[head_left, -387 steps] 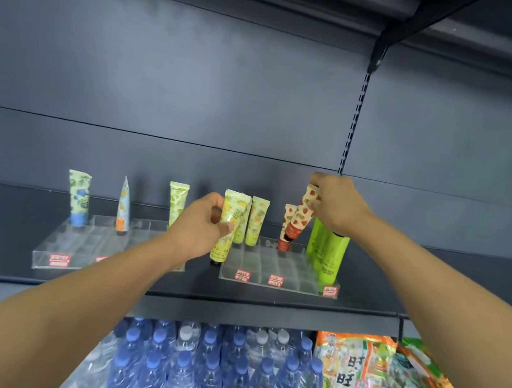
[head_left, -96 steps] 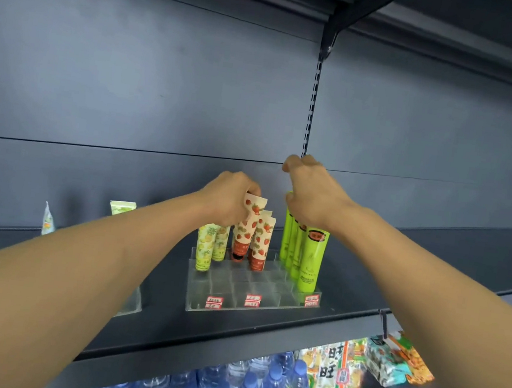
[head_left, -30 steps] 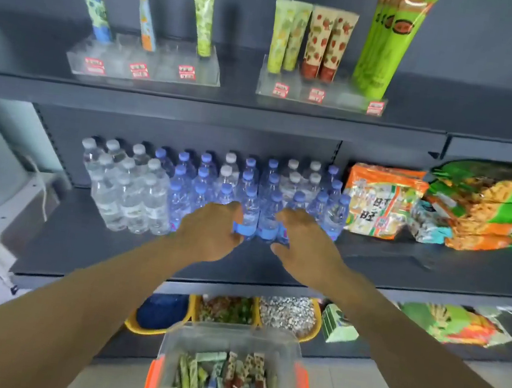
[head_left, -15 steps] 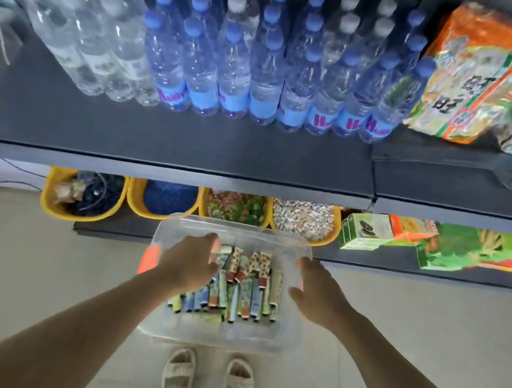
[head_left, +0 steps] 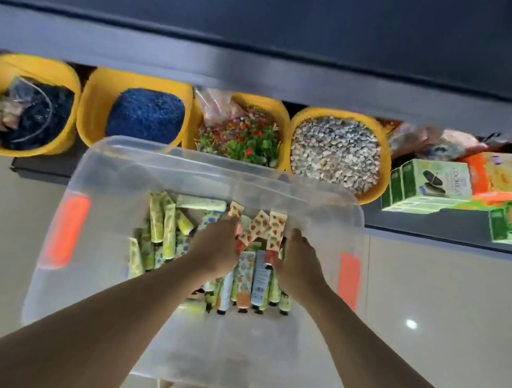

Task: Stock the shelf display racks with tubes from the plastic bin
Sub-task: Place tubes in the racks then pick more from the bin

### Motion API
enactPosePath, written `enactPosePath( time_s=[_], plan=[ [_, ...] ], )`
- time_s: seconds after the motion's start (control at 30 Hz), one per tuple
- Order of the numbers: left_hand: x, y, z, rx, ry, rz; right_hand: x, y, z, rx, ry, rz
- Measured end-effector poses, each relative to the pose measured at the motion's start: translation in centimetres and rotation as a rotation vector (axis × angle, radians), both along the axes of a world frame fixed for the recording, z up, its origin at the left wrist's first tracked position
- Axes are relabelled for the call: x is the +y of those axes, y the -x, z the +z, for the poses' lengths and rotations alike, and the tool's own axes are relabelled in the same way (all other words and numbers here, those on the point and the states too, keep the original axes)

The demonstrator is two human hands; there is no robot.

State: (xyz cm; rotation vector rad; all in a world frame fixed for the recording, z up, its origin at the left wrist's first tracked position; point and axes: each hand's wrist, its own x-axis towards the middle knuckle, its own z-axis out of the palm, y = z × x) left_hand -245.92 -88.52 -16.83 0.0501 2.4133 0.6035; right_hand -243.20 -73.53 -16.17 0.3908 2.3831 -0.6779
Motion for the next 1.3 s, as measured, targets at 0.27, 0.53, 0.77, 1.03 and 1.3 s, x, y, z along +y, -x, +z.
enactPosePath(
  time_s=[0.27,0.53,0.77,1.03,1.3],
  plan=[
    [2.3,0.6,-7.7,0.164,0.089,-0.072,-1.3,1.2,-8.3,0.214,-0.157,-0.093],
    [1.3,1.1,-4.0,-0.047,0.04,-0.018,-0.8,0.5,-5.2,0.066,-0.103,-0.172],
    [-2.4,0.8,10.1,-0.037,-0.089,0.044,-0.8,0.7,9.4,0.159,0.115,-0.132],
    [-4.0,3.0,30.8,0.155,-0.24,0.11,-1.4,3.3,32.3,0.46,0.154,-0.052],
    [-5.7,6.2,50.8,0.416,-0.542,0.106,-2.3,4.8,52.6,0.721,0.142,-0.036]
  ],
)
